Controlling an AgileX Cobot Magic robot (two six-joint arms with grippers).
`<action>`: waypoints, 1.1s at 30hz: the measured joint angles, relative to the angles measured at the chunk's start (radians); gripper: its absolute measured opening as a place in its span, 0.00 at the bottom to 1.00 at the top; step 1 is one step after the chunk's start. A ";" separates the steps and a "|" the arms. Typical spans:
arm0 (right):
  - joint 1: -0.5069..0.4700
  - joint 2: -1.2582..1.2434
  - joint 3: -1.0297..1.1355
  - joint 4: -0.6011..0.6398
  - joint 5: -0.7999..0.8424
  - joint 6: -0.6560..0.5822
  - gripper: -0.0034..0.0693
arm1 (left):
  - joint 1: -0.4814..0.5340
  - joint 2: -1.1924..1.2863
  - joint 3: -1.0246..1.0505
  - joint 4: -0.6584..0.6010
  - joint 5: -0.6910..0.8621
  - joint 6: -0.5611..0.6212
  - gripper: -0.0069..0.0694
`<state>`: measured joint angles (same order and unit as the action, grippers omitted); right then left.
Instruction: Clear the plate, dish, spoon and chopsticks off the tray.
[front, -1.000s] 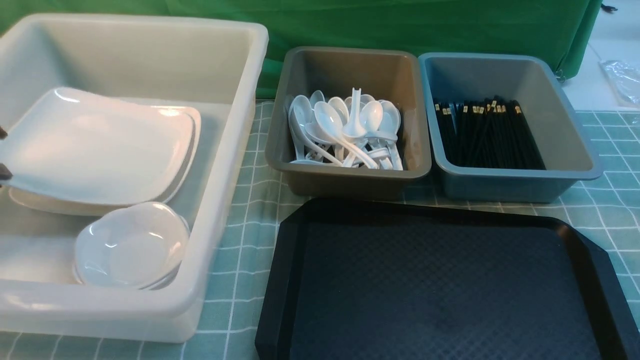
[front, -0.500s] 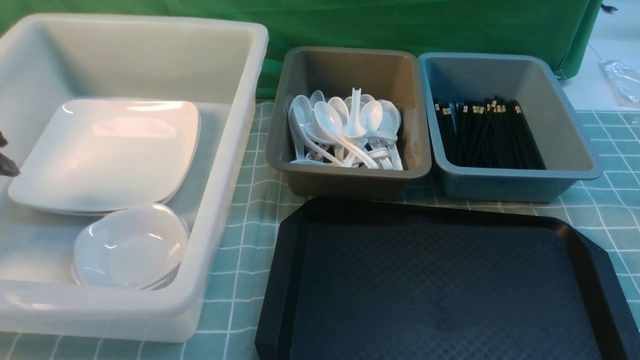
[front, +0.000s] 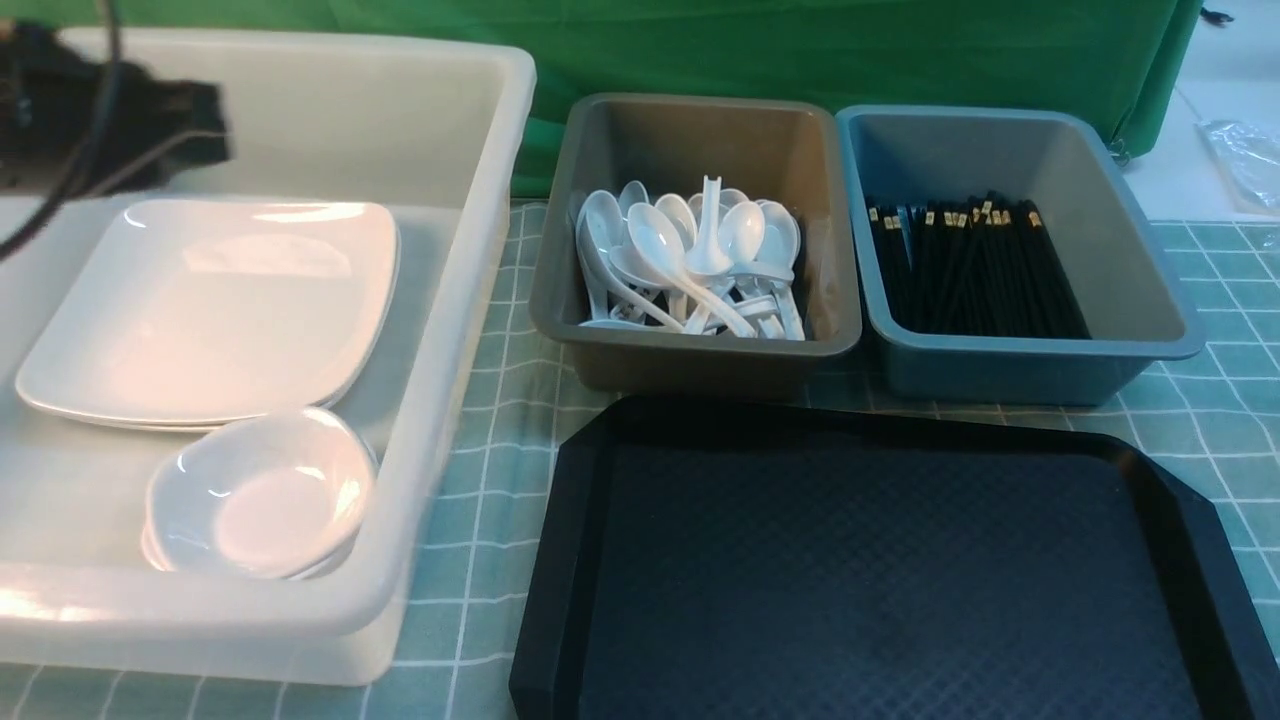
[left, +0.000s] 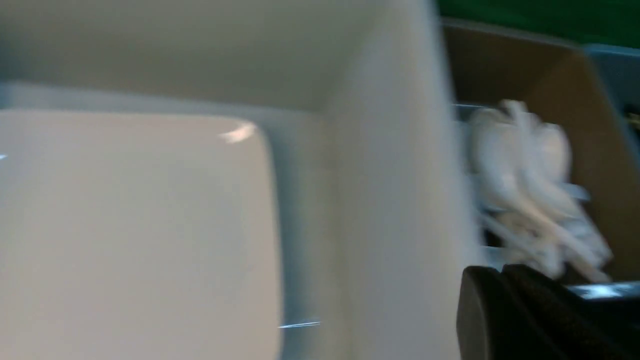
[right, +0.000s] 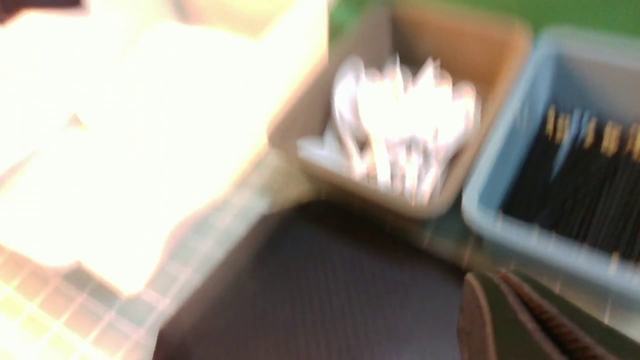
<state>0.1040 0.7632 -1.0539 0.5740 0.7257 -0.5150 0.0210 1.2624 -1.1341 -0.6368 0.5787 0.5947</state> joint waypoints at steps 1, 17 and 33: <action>0.006 -0.013 0.000 0.000 -0.015 -0.001 0.08 | -0.033 -0.031 0.000 0.001 0.010 0.001 0.10; 0.011 -0.664 0.476 -0.139 -0.553 0.024 0.08 | -0.260 -0.831 0.474 0.016 0.063 -0.095 0.09; 0.011 -0.765 0.600 -0.139 -0.625 0.027 0.10 | -0.260 -1.121 0.783 -0.061 -0.129 -0.232 0.10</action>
<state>0.1152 -0.0021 -0.4537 0.4352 0.1004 -0.4877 -0.2391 0.1417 -0.3513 -0.6974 0.4494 0.3629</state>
